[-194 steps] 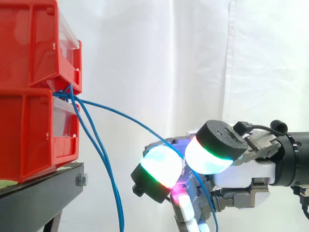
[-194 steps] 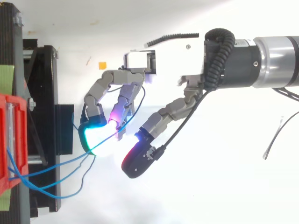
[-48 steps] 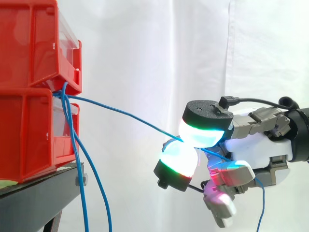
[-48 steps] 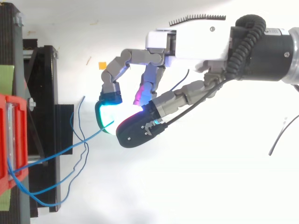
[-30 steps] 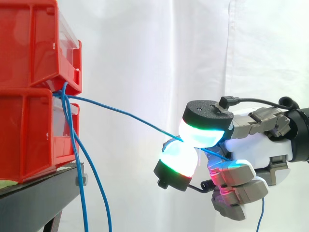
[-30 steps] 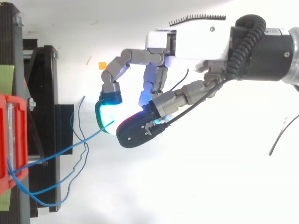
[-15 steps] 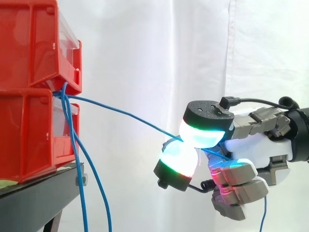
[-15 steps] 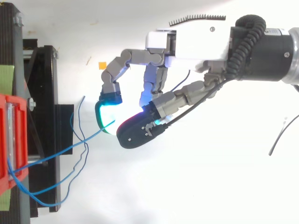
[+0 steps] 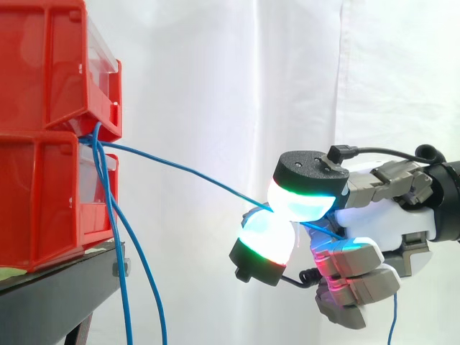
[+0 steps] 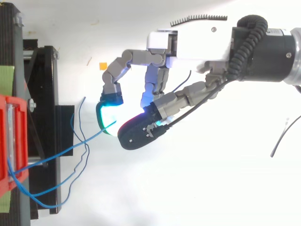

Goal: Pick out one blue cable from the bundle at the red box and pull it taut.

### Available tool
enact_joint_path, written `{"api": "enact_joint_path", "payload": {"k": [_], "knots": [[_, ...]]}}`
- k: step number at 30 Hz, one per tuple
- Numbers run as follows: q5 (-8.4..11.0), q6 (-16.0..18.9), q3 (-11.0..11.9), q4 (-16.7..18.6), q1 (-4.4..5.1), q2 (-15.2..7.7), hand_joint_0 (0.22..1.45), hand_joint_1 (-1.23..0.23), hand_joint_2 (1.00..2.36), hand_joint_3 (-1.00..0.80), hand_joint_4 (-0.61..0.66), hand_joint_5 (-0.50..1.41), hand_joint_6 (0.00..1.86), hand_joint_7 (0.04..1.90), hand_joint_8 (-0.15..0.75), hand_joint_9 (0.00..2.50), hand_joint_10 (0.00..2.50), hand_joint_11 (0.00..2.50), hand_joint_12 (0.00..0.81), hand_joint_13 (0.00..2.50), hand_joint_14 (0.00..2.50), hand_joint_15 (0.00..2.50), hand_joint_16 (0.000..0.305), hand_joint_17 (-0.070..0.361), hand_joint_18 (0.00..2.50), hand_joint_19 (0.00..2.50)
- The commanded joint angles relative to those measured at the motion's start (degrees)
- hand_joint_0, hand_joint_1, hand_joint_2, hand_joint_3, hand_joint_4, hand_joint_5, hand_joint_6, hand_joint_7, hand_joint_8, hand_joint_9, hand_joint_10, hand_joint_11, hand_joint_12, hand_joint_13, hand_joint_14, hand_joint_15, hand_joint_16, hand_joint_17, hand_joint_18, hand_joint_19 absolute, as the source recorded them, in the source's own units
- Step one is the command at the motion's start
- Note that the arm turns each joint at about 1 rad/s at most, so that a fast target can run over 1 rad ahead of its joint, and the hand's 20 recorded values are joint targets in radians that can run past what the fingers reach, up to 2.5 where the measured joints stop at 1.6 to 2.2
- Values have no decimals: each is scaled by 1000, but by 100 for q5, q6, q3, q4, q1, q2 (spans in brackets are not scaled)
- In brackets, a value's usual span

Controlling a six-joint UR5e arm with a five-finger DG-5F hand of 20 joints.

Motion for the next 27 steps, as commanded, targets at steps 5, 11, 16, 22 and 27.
{"api": "enact_joint_path", "payload": {"k": [5,11,16,22,27], "knots": [[0,0,-1,0,-1,1,741,-834,1017,-246,-93,-109,928,1011,298,1445,18,1089,307,1443,21,1265,44,99,1087,984],[0,0,-1,0,-1,1,740,-834,1017,-247,-87,-109,927,1019,298,1439,19,1079,301,1443,20,1273,44,100,1093,972],[0,0,-1,0,-1,1,739,-834,1018,-245,-90,-109,927,1012,298,1444,18,1076,308,1445,20,1263,44,100,1096,980],[0,0,-1,0,-1,1,738,-835,1017,-247,-91,-109,927,1015,297,1447,18,1075,306,1446,21,1276,45,101,1099,978],[0,0,-1,0,-1,-8,738,-834,1017,-249,-91,-109,926,1017,300,1454,18,1088,306,1448,20,1271,45,100,1100,986]]}}
